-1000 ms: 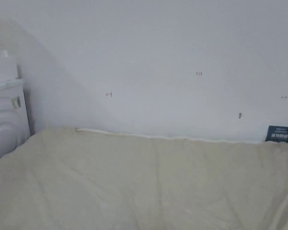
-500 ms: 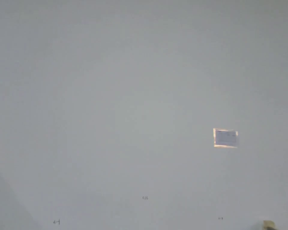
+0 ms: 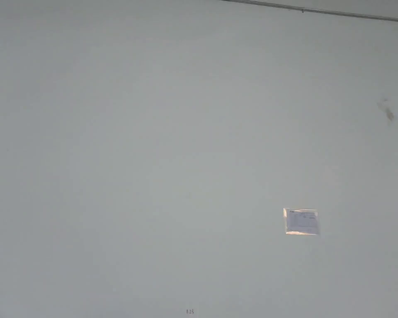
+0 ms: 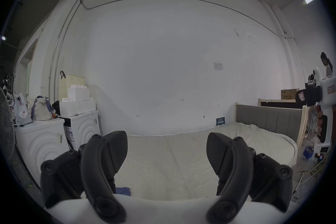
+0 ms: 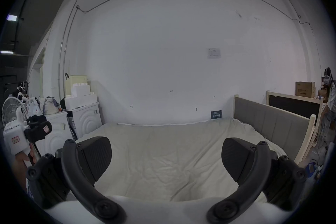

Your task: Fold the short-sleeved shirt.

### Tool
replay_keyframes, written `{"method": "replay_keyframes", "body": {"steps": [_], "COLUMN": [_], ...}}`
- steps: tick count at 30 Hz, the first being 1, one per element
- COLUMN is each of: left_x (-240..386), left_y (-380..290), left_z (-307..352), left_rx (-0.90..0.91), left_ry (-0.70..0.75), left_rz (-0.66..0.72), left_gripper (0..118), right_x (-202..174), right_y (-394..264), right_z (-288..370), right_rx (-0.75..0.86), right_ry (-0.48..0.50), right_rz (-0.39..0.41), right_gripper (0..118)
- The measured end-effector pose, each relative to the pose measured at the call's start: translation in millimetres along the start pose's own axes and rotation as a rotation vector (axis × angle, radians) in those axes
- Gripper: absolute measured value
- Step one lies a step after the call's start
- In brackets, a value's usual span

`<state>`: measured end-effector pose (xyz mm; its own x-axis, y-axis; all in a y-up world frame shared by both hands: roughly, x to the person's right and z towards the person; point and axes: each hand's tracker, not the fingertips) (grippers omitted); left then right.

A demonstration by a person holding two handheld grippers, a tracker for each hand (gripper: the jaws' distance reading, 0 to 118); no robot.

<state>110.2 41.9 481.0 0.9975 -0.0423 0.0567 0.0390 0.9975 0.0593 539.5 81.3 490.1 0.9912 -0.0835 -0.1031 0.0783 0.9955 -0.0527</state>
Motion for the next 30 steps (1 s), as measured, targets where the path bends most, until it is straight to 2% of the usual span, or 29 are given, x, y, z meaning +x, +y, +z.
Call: {"method": "replay_keyframes", "body": {"steps": [3, 5, 8, 12, 13, 15, 16, 19, 21, 22, 23, 25, 27, 30], "left_x": [-11, -8, -12, -16, -15, -17, -17, -19, -15, -17, -18, -19, -19, -19], "left_y": [-2, 2, 2, 5, 6, 6, 5, 5, 6, 6, 6, 8, 8, 11], "left_z": [-1, 3, 3, 5, 6, 6, 7, 9, 11, 11, 11, 13, 13, 14], "left_rx": [-0.003, -0.003, -0.007, -0.001, 0.002, 0.005, 0.006, 0.007, 0.008, 0.005, 0.005, 0.004, 0.007, 0.013], "left_ry": [0.031, 0.031, 0.038, 0.035, 0.035, 0.043, 0.043, 0.034, 0.040, 0.042, 0.041, 0.037, 0.041, 0.056], "left_rz": [0.010, 0.024, 0.042, 0.061, 0.064, 0.063, 0.064, 0.071, 0.065, 0.067, 0.074, 0.092, 0.097, 0.091], "left_gripper": [94, 94, 94, 94, 94, 94, 94, 94, 94, 94, 94, 94, 94, 94], "right_x": [-13, -18, -25, -25, -24, -23, -21, -9, -2, 2, 6, 17, 29, 40], "right_y": [-1, -3, -2, 2, 2, 5, 7, 19, 24, 26, 28, 30, 24, 13], "right_z": [-2, -6, -14, -19, -19, -20, -18, -16, -16, -15, -14, -14, -18, -13], "right_rx": [-0.030, -0.037, -0.076, -0.095, -0.085, -0.025, -0.018, -0.035, -0.065, -0.082, -0.109, -0.144, -0.157, -0.096], "right_ry": [-0.094, -0.119, -0.135, -0.120, -0.094, -0.115, -0.134, -0.007, -0.045, -0.023, 0.035, 0.136, 0.147, 0.130], "right_rz": [0.049, 0.081, 0.083, 0.047, 0.035, 0.022, -0.002, -0.124, -0.225, -0.259, -0.275, -0.392, -0.514, -0.564], "right_gripper": [118, 118, 118, 118, 118, 118, 118, 118, 118, 118, 118, 118, 118, 118]}}
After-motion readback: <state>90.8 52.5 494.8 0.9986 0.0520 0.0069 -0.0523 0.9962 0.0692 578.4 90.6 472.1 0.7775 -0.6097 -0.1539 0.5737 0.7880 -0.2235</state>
